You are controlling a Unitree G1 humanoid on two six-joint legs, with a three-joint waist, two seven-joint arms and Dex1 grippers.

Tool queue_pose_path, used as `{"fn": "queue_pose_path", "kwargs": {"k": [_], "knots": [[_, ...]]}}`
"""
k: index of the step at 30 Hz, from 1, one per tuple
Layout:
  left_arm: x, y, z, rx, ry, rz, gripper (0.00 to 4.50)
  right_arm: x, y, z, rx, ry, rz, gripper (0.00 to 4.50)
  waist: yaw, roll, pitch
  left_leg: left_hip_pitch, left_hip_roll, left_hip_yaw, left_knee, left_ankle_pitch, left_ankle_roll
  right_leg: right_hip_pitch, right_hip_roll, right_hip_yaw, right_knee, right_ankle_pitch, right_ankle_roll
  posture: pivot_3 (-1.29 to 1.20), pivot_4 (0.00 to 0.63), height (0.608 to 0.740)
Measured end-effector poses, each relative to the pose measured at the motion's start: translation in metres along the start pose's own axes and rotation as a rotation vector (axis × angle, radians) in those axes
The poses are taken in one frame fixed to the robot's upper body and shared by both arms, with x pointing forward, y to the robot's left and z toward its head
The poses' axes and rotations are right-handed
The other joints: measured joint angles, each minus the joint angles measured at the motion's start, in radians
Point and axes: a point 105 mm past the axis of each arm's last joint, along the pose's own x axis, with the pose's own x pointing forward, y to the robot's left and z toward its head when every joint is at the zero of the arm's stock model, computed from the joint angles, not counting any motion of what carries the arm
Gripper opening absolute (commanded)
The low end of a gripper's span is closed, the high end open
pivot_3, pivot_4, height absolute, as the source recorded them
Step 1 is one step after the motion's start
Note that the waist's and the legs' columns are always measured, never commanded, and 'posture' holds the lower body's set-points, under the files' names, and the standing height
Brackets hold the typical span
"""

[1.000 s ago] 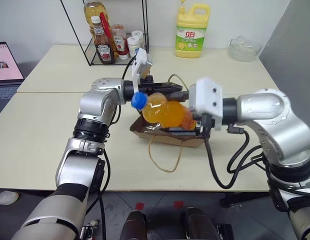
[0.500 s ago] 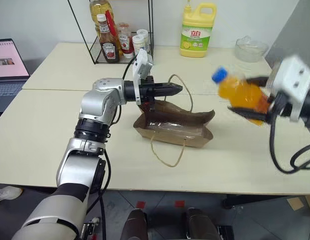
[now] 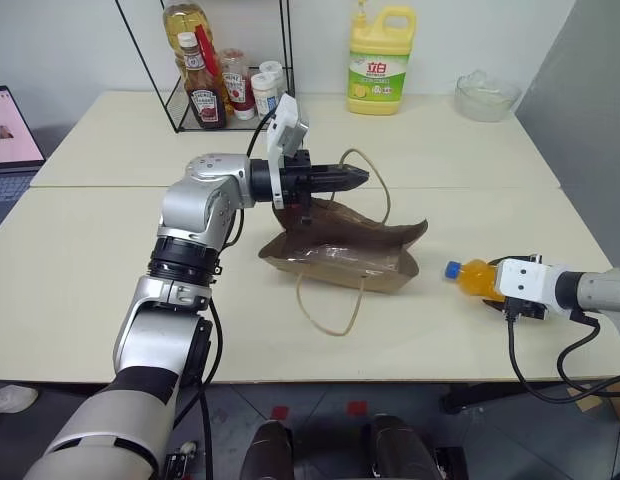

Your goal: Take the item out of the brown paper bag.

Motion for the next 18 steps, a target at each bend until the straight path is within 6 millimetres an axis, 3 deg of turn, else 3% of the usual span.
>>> {"fn": "queue_pose_path", "kwargs": {"k": [1,6,9,14,16,18], "knots": [[0.0,0.0,0.0,0.002,0.0,0.0,0.0,0.0,-0.001,0.0,0.017,-0.009,-0.011,4.46,0.0,0.0,0.0,0.002,0.0,0.0,0.0,0.0,0.0,0.002,0.0,0.0,0.0,0.0,0.0,0.0,0.15,0.74],[0.0,0.0,0.001,0.004,0.0,0.001,0.0,-0.005,0.005,0.0,0.075,-0.025,0.02,4.46,0.005,0.0,0.0,0.001,0.0,0.0,0.0,0.0,0.0,0.002,0.0,0.0,0.0,0.0,0.0,0.0,0.15,0.74],[0.0,0.0,0.001,0.005,0.0,0.002,0.0,-0.017,0.005,0.014,0.105,-0.068,0.043,4.46,0.007,0.001,0.0,0.001,0.0,0.0,-0.001,0.0,0.0,0.001,0.0,0.0,0.0,0.0,0.0,0.0,0.15,0.74],[-0.001,0.001,0.0,0.007,0.005,0.017,0.0,-0.081,-0.024,0.092,0.222,-0.348,-0.041,4.46,0.009,0.002,0.001,0.001,0.0,0.0,-0.001,0.0,0.0,0.002,0.0,0.0,0.0,0.0,0.0,0.0,0.15,0.74],[-0.002,0.004,-0.002,0.01,0.012,0.031,0.0,-0.1,-0.022,0.123,0.26,-0.462,-0.026,4.46,0.013,0.002,0.001,0.001,0.0,-0.001,0.0,0.0,0.0,0.003,0.0,-0.001,-0.001,0.0,0.0,0.0,0.15,0.74],[-0.002,0.006,-0.004,0.01,0.019,0.044,0.0,-0.104,-0.014,0.139,0.291,-0.515,0.013,4.46,0.018,0.002,0.001,0.001,0.0,-0.001,0.0,-0.001,0.001,0.003,0.0,-0.001,-0.001,0.0,0.0,0.0,0.15,0.74]]}}
